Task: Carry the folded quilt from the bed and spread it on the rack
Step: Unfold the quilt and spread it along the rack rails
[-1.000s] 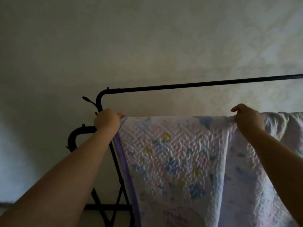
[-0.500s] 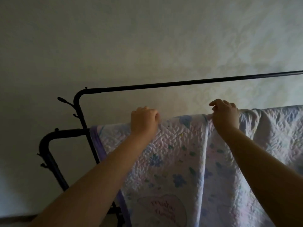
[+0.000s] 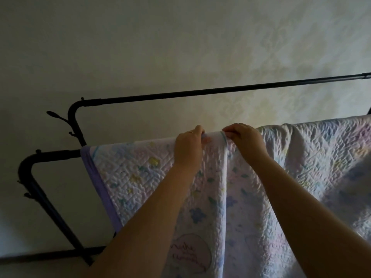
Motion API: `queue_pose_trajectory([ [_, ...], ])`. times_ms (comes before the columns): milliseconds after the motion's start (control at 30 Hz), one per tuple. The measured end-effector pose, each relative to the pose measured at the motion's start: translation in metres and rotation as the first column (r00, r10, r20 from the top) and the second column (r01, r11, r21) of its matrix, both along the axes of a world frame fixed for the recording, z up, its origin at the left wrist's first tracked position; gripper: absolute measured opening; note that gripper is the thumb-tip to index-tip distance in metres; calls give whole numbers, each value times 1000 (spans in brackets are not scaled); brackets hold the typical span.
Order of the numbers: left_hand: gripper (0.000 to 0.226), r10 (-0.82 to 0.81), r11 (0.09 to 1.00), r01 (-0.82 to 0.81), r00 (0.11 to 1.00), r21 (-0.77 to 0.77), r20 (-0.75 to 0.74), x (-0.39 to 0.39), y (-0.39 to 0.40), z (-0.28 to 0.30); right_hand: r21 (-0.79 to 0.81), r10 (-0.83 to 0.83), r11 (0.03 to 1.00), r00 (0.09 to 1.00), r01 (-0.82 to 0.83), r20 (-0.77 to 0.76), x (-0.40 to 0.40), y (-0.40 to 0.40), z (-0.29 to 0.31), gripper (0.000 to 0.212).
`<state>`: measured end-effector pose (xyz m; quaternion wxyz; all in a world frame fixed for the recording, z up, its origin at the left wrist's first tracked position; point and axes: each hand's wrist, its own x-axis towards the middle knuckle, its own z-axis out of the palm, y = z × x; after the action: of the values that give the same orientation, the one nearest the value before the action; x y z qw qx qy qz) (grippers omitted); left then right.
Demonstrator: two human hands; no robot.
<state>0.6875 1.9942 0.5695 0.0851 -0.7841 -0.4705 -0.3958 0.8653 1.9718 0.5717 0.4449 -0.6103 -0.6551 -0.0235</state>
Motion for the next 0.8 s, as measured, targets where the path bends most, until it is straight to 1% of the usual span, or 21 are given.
queue_pose_trajectory([
  [133, 18, -75, 997, 76, 995, -30, 60, -15, -1, 3, -36, 53, 998, 996, -56, -67, -2, 1, 1, 15],
  [200, 24, -67, 997, 69, 992, -19, 111, -22, -2, 5, -37, 45, 998, 992, -50, -118, -4, 2, 0, 10],
  [267, 27, -49, 999, 50, 991, -10, 121, -26, -2, 6, -35, 28, 999, 988, -34, -152, -5, 3, -2, 7],
  [333, 24, -18, 1000, 19, 995, -9, 97, -33, 0, 5, -16, 22, 1000, 988, -24, -150, -7, 5, -3, 5],
  [500, 17, 128, 991, -131, 989, 34, 67, -81, 3, 1, -7, -1, 1000, 987, 0, -159, -4, 8, -1, 5],
  [600, 13, 266, 963, -269, 961, 23, 75, -124, 6, 0, -6, -17, 1000, 991, 16, -133, -4, 10, -1, 6],
  [667, 16, 331, 943, -333, 935, -5, 127, -144, 7, -1, 14, -15, 1000, 995, 17, -96, -6, 12, -1, 7],
  [733, 14, 372, 928, -369, 909, -51, 188, -146, 7, 3, 52, -20, 998, 1000, 21, -14, -9, 14, -3, 13],
  [800, 5, 378, 926, -373, 907, -59, 185, -132, 6, 8, 69, -55, 996, 995, 49, 84, -12, 15, -7, 22],
])
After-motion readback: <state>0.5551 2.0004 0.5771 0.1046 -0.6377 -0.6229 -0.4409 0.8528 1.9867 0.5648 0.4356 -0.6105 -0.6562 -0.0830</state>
